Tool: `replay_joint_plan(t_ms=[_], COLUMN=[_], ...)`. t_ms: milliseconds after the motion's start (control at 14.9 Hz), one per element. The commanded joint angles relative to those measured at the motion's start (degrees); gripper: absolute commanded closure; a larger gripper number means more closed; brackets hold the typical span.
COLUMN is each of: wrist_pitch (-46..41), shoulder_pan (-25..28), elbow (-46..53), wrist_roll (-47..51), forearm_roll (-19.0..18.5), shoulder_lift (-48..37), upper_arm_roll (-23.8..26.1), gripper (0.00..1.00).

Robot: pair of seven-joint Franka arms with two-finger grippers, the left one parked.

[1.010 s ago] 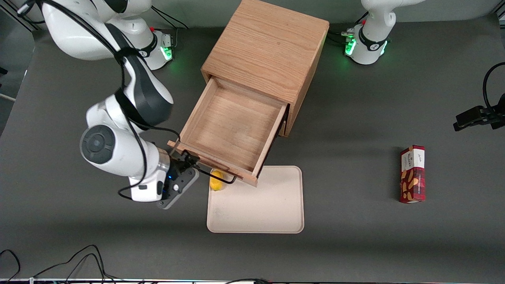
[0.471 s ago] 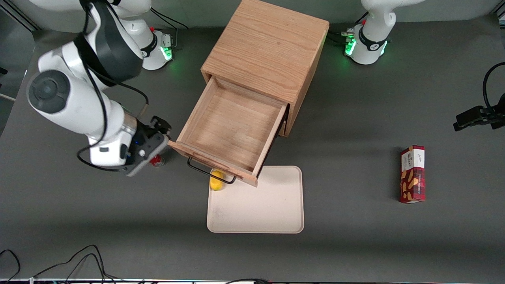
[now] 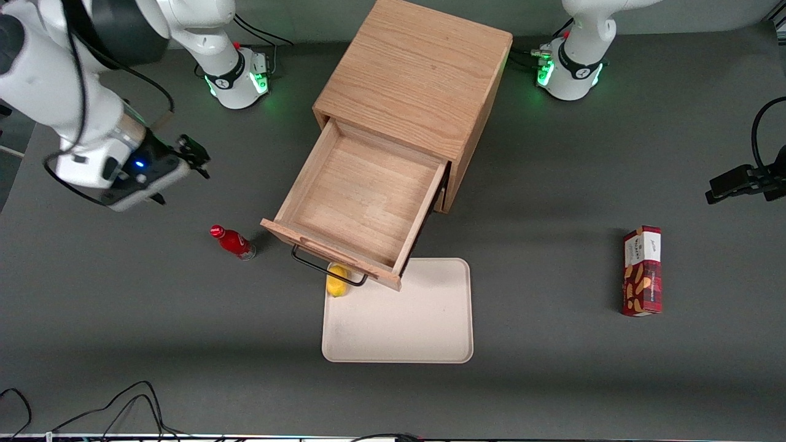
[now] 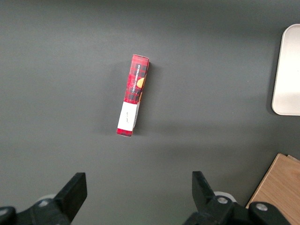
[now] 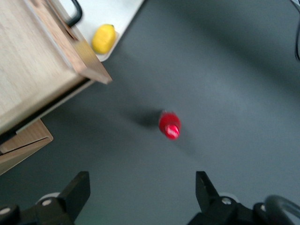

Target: Open upper drawer

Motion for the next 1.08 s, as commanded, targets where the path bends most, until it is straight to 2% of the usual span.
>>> replay_joint_plan(t_ms=[0,202,269,538,673,740,1010], wrist_pitch=[-1.2,-6.6,-8.3,-10.2,-10.6,-10.6,-10.7], shoulder_pan=[-6.2,-7.5,-9.6,-11.0,-9.7,-6.5,10.3], elbow=[-5.0,0.8,1.9,2.8,2.8,2.6,2.8], wrist_roll=[1.0,9.3,13.3,13.4,13.1,13.0,13.0], forearm_roll=[3.4,3.4,3.5,3.5,3.3,2.9,2.5], shoulder_lift=[-6.6,-5.2,-4.5,-4.2,-3.3,-3.1,-3.1], upper_arm_roll=[0.4,-0.5,-0.5,0.2,-0.4,-1.3,-19.2], gripper=[0.0,0.0,0.0,0.0,0.0,0.0,0.0])
